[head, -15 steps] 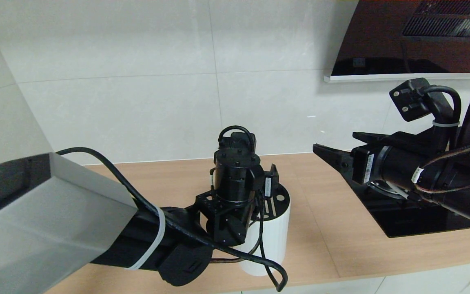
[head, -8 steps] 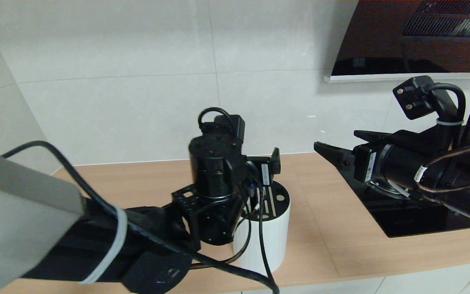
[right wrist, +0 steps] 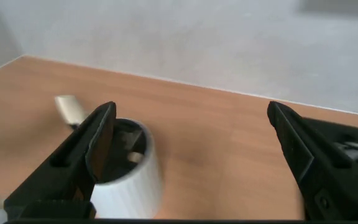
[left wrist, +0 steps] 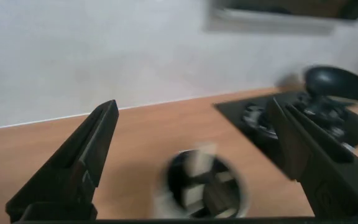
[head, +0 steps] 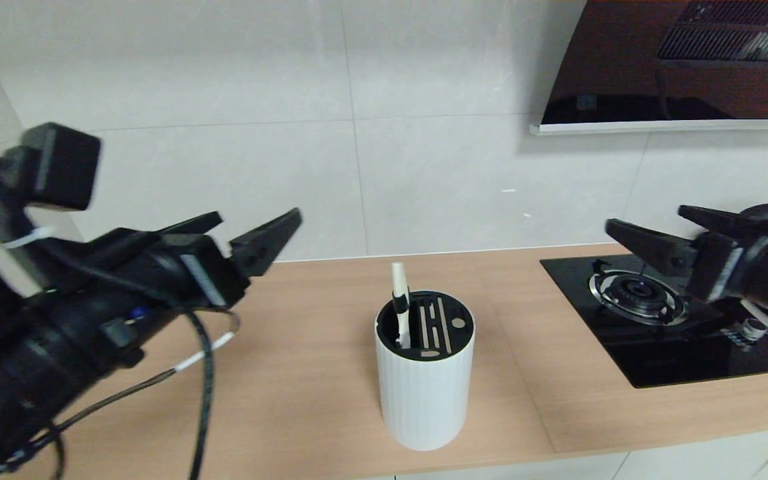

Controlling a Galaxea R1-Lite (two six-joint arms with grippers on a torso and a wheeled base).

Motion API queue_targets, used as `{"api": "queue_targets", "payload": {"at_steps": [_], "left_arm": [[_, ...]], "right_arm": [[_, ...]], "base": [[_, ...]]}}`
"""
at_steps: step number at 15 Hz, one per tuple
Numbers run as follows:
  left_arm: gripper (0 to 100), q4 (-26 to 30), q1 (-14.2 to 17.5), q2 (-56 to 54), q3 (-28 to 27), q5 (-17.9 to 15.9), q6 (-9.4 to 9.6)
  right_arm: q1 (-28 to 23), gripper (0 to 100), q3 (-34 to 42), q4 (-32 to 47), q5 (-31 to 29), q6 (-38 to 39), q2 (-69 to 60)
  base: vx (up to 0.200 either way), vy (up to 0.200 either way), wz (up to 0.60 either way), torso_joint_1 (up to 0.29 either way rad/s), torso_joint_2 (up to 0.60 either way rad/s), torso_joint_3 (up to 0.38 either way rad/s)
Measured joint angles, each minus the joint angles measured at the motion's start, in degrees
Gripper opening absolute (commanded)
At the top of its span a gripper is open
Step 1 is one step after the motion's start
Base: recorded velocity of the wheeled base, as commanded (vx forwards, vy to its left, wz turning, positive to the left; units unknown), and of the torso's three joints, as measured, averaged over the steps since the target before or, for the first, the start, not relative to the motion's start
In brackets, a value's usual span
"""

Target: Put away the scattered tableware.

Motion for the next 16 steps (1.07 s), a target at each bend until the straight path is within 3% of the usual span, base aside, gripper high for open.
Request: {"api": "queue_targets", "payload": {"at_steps": [3, 5, 8, 10, 12, 14, 16], "left_arm": [[100, 11.4, 8.0, -16.4, 5.3, -1.6, -0.02], [100, 21.9, 10.6, -28.9, 6.7, -2.0, 0.22], [100, 44.0, 12.9, -49.5, 6.1, -2.3, 1.6], [100, 56.1, 14.8, -61.1, 4.9, -1.1, 2.33], [100, 60.8, 16.2, -67.7, 4.2, 3.3, 2.83], [100, 61.0, 16.9, -70.4, 3.7, 3.6, 3.01], [100, 61.0, 19.9, -69.4, 1.2, 3.6, 3.18]], "right_arm": [[-7.1, 100, 9.3, 0.3, 2.4, 0.0, -10.6], [-10.3, 100, 13.8, 2.4, 3.3, -0.1, -19.2], [-14.7, 100, 16.4, 14.1, 3.7, -1.5, -35.3], [-18.9, 100, 15.5, 27.1, 4.1, -3.2, -46.5], [-24.1, 100, 14.3, 37.3, 4.5, -5.6, -56.3], [-27.6, 100, 15.4, 41.6, 4.7, -7.0, -63.1], [-28.8, 100, 16.5, 42.0, 5.2, -7.2, -66.3]], "base": [[0.0, 0.0, 0.0, 0.0, 0.0, 0.0], [0.0, 0.0, 0.0, 0.0, 0.0, 0.0], [0.0, 0.0, 0.0, 0.0, 0.0, 0.0], [0.0, 0.0, 0.0, 0.0, 0.0, 0.0], [0.0, 0.0, 0.0, 0.0, 0.0, 0.0], [0.0, 0.0, 0.0, 0.0, 0.0, 0.0], [0.0, 0.0, 0.0, 0.0, 0.0, 0.0]]}}
